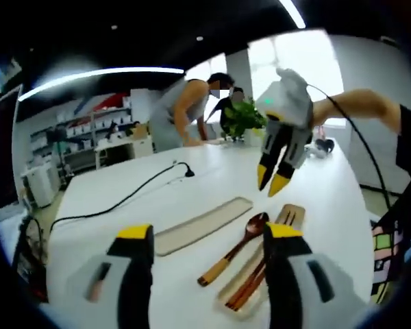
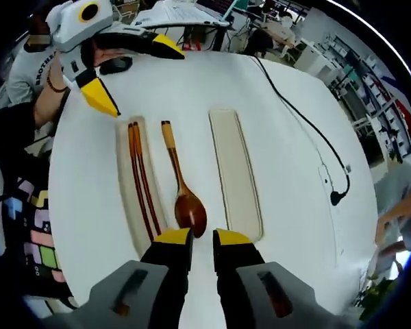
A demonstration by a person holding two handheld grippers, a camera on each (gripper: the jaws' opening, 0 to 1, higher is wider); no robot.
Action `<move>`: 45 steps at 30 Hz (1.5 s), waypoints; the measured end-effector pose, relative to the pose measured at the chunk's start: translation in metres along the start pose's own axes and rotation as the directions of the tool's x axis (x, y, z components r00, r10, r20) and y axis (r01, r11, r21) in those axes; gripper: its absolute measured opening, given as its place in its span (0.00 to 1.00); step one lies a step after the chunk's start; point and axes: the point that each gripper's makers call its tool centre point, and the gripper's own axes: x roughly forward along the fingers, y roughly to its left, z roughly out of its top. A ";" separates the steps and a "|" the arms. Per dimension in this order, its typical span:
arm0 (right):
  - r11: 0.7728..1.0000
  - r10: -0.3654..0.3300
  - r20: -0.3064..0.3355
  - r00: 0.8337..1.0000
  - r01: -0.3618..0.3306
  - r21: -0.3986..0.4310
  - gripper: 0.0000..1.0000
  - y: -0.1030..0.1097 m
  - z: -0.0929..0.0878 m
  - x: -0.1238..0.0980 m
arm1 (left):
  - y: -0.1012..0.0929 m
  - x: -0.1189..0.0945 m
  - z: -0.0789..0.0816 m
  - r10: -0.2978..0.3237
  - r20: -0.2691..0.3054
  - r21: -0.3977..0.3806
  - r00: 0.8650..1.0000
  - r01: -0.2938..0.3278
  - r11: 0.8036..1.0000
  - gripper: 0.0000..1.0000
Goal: Arrange the utensils inside the cutlery case until each visible utensil rests in its matching compartment.
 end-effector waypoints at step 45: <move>0.775 0.212 0.337 0.918 -0.367 0.515 0.12 -0.032 -0.019 0.027 | -0.026 0.063 -0.061 -0.338 -0.402 0.208 0.851 0.444 0.871 0.28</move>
